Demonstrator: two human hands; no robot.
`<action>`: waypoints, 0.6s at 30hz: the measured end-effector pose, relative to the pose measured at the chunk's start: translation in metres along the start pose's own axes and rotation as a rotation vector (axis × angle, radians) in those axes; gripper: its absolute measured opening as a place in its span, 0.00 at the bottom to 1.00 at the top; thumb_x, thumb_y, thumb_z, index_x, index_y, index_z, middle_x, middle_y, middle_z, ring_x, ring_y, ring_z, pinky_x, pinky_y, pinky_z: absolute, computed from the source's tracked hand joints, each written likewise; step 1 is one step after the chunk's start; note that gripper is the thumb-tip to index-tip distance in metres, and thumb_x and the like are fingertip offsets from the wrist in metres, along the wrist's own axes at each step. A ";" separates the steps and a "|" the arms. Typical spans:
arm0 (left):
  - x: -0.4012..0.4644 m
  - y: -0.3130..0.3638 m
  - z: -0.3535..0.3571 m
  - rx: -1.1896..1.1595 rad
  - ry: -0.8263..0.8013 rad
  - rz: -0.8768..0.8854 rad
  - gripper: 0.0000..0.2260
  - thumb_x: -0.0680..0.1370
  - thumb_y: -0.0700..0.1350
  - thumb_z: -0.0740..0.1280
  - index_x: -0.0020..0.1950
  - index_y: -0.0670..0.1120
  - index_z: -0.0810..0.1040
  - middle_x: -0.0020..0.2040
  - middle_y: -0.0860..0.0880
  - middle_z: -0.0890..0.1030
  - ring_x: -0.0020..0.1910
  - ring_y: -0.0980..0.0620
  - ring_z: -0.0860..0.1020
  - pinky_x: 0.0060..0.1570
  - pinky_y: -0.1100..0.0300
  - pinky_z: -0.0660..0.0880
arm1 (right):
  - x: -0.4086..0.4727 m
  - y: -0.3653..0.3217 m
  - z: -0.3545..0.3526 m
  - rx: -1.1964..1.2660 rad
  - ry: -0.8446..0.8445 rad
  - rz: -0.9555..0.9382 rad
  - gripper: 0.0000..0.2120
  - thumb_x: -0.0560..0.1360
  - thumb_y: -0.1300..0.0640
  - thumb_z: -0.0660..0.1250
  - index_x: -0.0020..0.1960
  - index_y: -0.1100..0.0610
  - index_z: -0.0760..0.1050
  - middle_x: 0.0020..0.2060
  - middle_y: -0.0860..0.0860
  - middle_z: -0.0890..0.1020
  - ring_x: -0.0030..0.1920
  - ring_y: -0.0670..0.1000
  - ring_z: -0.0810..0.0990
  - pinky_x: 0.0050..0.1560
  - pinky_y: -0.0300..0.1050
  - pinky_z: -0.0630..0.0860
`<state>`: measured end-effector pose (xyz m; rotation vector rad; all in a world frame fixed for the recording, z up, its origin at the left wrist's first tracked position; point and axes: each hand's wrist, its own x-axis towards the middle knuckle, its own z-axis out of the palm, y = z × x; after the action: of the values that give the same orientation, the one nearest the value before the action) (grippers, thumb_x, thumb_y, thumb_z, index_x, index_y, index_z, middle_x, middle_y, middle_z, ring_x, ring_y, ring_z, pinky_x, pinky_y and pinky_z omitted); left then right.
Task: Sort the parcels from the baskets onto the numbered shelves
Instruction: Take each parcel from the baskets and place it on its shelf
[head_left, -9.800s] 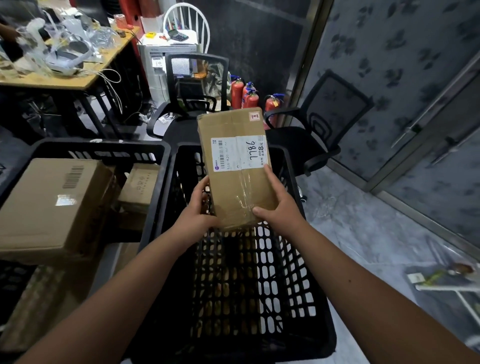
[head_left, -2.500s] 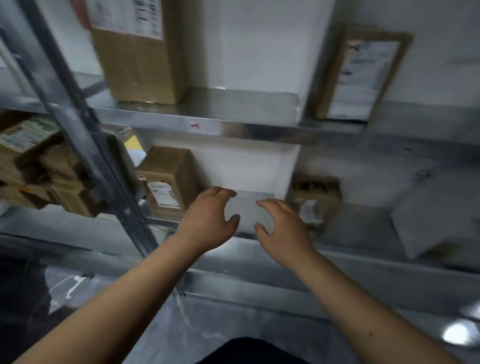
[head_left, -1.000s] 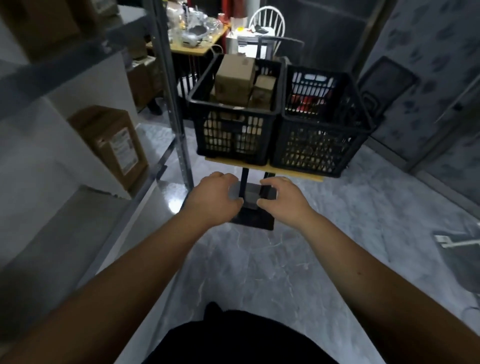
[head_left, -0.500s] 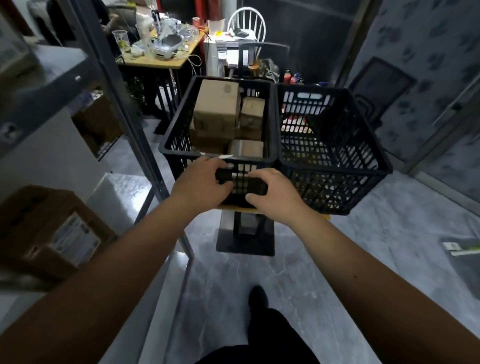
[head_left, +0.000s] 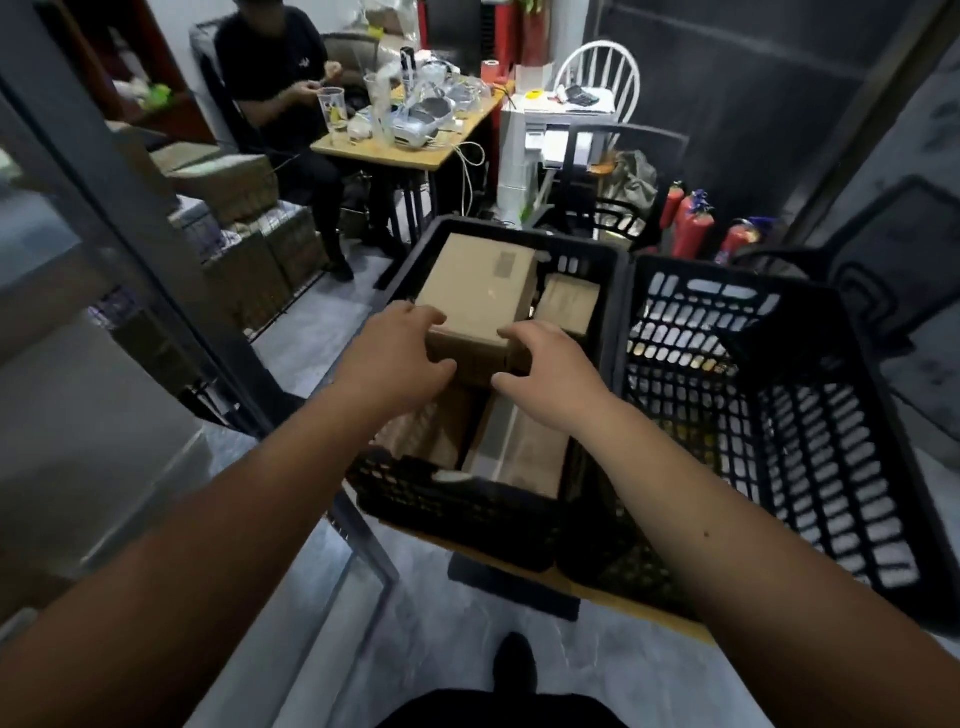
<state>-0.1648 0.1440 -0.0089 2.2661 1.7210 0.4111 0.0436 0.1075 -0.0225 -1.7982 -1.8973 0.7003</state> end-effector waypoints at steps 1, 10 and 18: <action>0.011 -0.001 0.002 0.011 -0.013 -0.019 0.29 0.76 0.56 0.73 0.76 0.54 0.72 0.72 0.49 0.71 0.70 0.46 0.72 0.65 0.47 0.76 | 0.013 0.004 -0.001 0.001 -0.005 0.003 0.31 0.78 0.50 0.72 0.79 0.47 0.67 0.76 0.48 0.68 0.73 0.51 0.71 0.65 0.42 0.69; 0.081 -0.010 0.018 0.049 -0.188 -0.096 0.42 0.71 0.47 0.73 0.82 0.60 0.60 0.83 0.48 0.57 0.80 0.41 0.59 0.72 0.44 0.70 | 0.076 0.024 0.009 0.099 -0.128 0.143 0.56 0.72 0.49 0.80 0.85 0.42 0.45 0.81 0.52 0.57 0.74 0.57 0.69 0.68 0.49 0.72; 0.103 -0.025 0.036 -0.010 -0.320 -0.089 0.49 0.69 0.45 0.75 0.81 0.69 0.52 0.85 0.47 0.45 0.81 0.38 0.59 0.70 0.47 0.73 | 0.093 0.027 0.036 0.100 -0.113 0.213 0.62 0.68 0.53 0.82 0.84 0.40 0.40 0.83 0.54 0.51 0.75 0.58 0.69 0.66 0.47 0.73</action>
<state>-0.1473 0.2485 -0.0451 2.1014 1.6401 0.0344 0.0358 0.1983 -0.0703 -1.9514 -1.7214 0.9722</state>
